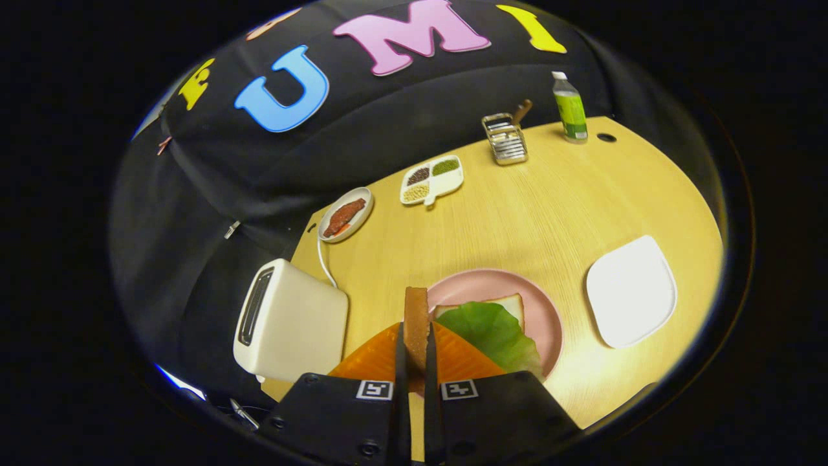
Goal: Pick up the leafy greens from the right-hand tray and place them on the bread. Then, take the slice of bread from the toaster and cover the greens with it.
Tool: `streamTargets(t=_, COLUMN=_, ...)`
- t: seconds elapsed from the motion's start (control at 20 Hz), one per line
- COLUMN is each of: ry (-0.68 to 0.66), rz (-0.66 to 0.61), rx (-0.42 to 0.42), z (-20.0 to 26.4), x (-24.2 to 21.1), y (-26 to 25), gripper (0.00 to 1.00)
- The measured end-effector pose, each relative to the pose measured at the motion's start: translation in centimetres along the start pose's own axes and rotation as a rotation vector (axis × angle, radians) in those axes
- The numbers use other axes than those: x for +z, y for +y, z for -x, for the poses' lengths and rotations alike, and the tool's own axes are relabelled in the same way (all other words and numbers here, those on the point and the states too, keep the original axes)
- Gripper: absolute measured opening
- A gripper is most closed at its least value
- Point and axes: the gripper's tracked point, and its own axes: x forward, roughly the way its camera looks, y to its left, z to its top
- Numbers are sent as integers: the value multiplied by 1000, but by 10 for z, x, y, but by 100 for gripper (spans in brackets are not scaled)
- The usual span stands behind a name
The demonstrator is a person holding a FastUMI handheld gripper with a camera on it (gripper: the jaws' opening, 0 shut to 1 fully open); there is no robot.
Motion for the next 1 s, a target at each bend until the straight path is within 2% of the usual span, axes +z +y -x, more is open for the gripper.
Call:
streamTargets(t=0.2, ry=21, rz=2, rx=-73, z=-14, x=-8, y=-46, gripper=13)
streamTargets(t=0.55, ry=19, rz=196, rx=-136, z=-21, x=-13, y=-81, gripper=22)
streamTargets(t=0.6, ry=21, rz=239, rx=-146, z=-20, x=-14, y=-84, gripper=33)
streamTargets(t=0.65, ry=20, rz=279, rx=-171, z=-21, x=-16, y=-90, gripper=34)
streamTargets(t=0.7, ry=21, rz=315, rx=-190, z=-20, x=-15, y=-95, gripper=43)
streamTargets(t=0.85, ry=3, rz=410, rx=-249, z=-16, x=-8, y=-104, gripper=60)
streamTargets(t=0.95, ry=-13, rz=452, rx=-272, z=-12, x=-1, y=-110, gripper=90)
streamTargets(t=1.0, ry=-18, rz=456, rx=-266, z=-12, x=1, y=-110, gripper=100)
